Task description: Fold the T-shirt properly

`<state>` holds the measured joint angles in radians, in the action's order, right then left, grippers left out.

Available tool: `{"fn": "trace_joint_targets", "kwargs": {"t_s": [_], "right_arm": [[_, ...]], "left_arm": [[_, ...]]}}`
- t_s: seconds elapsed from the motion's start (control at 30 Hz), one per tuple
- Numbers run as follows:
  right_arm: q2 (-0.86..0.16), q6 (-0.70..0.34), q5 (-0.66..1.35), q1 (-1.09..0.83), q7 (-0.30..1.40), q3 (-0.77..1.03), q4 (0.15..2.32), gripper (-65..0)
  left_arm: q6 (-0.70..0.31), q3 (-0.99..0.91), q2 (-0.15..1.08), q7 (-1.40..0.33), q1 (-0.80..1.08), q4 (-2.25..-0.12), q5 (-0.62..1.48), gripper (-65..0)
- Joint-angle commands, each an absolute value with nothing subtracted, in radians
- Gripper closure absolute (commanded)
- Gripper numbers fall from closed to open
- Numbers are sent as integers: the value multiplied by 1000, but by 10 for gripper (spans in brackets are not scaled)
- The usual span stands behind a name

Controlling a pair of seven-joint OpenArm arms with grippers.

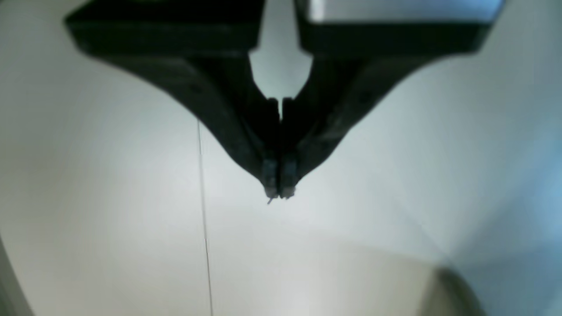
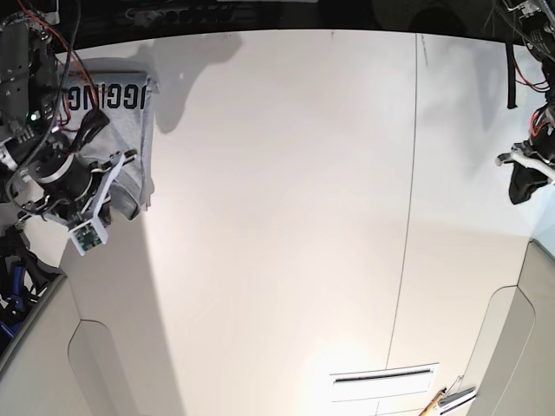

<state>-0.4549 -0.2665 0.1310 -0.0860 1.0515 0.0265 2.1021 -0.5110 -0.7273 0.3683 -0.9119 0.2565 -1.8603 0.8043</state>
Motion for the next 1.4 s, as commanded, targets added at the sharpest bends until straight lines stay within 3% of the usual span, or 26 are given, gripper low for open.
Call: {"fn": "trace_joint_targets", "kwargs": {"t_s": [0.0, 0.17, 0.4, 0.57, 0.7, 0.83, 0.97, 1.2, 1.37], "right_arm": [[-451, -266, 125, -108, 1048, 33, 2136, 0], [-390, -288, 124, -347, 1105, 33, 2258, 0], [-388, -345, 74, -779, 1179, 34, 2356, 0], [-419, -368, 27, -1029, 1216, 61, 2356, 0], [-451, -406, 49, -1133, 1216, 72, 2333, 0], [-452, -523, 177, -1103, 1212, 72, 2092, 0], [-455, -535, 299, -961, 1211, 72, 1739, 0], [-467, -539, 376, -597, 1092, 26, 1060, 0], [-454, -535, 375, -395, 955, -97, 753, 0]], "left_arm": [[-521, -771, 389, -897, 273, -1907, 813, 0], [-590, -983, 388, -1007, 440, -2042, 937, 0], [-618, -1185, 388, -1136, 751, -2059, 1117, 0], [-619, -1191, 389, -1213, 1011, -2041, 1271, 0], [-620, -1081, 403, -1211, 1165, -1960, 1290, 0], [-657, -849, 467, -1129, 1215, -1756, 1255, 0], [-660, -551, 556, -839, 1185, -1507, 1138, 0], [-659, -74, 593, -503, 948, -1135, 860, 0], [-659, 187, 558, -347, 754, -955, 710, 0]]}}
